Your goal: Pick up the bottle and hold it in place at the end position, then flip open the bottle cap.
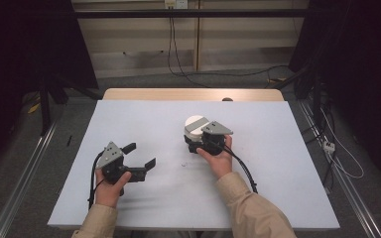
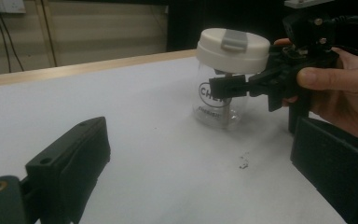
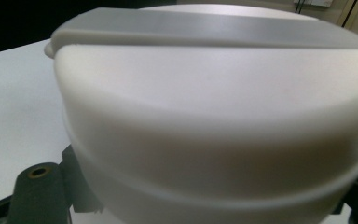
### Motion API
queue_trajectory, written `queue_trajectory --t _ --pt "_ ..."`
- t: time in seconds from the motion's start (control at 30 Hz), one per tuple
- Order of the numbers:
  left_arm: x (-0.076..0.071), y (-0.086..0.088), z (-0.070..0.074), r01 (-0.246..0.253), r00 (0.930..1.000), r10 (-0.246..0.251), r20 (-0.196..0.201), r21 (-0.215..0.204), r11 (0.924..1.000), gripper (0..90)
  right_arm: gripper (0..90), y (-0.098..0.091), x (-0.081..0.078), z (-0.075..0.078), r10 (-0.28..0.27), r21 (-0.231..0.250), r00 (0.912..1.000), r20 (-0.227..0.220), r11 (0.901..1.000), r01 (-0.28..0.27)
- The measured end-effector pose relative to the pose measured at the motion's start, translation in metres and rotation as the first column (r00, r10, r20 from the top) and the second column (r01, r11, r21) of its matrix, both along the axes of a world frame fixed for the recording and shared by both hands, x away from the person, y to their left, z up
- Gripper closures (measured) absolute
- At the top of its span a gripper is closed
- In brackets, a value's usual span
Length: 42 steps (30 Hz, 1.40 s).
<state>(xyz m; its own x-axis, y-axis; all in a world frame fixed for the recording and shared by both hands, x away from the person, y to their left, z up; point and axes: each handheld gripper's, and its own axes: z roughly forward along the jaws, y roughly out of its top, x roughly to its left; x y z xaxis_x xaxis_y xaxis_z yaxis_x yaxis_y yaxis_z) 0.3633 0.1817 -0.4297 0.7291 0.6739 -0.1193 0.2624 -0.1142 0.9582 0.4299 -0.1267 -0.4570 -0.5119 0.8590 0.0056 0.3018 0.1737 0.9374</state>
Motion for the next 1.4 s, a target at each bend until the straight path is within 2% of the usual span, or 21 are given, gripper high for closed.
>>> queue_trajectory --t 0.37,0.5,0.67,0.87,0.97,1.03,1.2,1.4 --pt "0.01 -0.023 0.01 0.047 0.9989 -0.047 -0.009 0.019 0.9987 4.9 18.8 -0.001 0.001 0.0 0.004 0.0 1.0 -0.004 1.0 -0.004" --pt "0.015 -0.033 0.012 0.067 0.9974 -0.066 -0.029 0.027 0.9974 4.9 18.8 -0.001 0.001 0.0 0.007 -0.002 1.0 -0.005 1.0 -0.007" --pt "0.02 -0.038 0.013 0.064 0.9971 -0.063 -0.041 0.026 0.9976 7.3 18.8 -0.001 0.001 0.0 0.006 -0.001 1.0 -0.005 1.0 -0.006" --pt "0.029 -0.045 0.019 0.063 0.9964 -0.062 -0.057 0.016 0.9979 18.5 18.8 -0.001 0.001 0.0 0.007 -0.004 1.0 -0.006 1.0 -0.007" --pt "0.032 -0.049 0.021 0.072 0.9948 -0.071 -0.073 0.006 0.9974 28.9 18.8 -0.001 0.001 0.001 0.007 -0.004 0.9999 -0.008 1.0 -0.007" --pt "0.035 -0.052 0.022 0.072 0.9947 -0.07 -0.076 0.021 0.9972 32.8 18.8 -0.001 0.001 0.001 0.007 -0.004 0.9999 -0.008 1.0 -0.007" --pt "0.04 -0.057 0.023 0.085 0.9924 -0.083 -0.091 0.021 0.9962 42.7 18.8 -0.001 0.001 0.001 0.007 -0.005 0.9999 -0.008 1.0 -0.007" --pt "0.045 -0.069 0.027 0.105 0.9913 -0.101 -0.084 0.046 0.9934 45.0 18.8 -0.001 0.001 0.001 0.007 -0.006 0.9999 -0.009 1.0 -0.007"
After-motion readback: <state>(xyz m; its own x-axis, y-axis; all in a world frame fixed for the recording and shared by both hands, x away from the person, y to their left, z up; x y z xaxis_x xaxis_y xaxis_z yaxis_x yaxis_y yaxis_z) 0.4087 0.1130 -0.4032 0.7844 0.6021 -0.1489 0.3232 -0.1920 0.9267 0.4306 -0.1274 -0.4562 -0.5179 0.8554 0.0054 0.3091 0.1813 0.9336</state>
